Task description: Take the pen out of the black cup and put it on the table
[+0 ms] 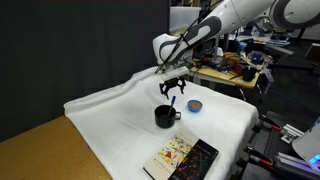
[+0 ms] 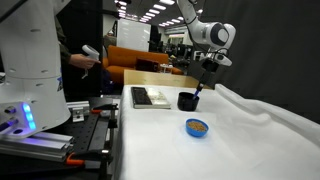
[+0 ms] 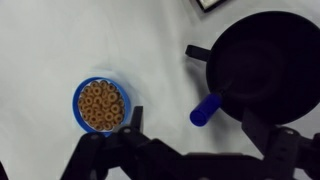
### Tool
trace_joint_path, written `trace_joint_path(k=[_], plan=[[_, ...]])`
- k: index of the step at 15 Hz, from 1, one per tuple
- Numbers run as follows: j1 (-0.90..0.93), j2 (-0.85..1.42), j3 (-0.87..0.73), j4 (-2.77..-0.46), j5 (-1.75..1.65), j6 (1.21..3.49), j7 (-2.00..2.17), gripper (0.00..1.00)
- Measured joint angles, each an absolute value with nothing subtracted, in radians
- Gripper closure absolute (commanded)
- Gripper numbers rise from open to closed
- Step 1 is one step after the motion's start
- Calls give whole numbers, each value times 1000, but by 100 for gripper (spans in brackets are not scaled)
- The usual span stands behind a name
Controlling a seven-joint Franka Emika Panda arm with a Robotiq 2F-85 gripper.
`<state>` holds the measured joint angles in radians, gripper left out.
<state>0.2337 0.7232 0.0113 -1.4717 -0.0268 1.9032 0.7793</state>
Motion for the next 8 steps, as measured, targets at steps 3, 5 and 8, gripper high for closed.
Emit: trace_joint_path(k=[3,5,8], plan=[[235,729,9,-1471,-23,1898,779,0],[238,736,10,-1470,-22,1894,779,0],[246,744,10,-1466,-22,1885,779,0]])
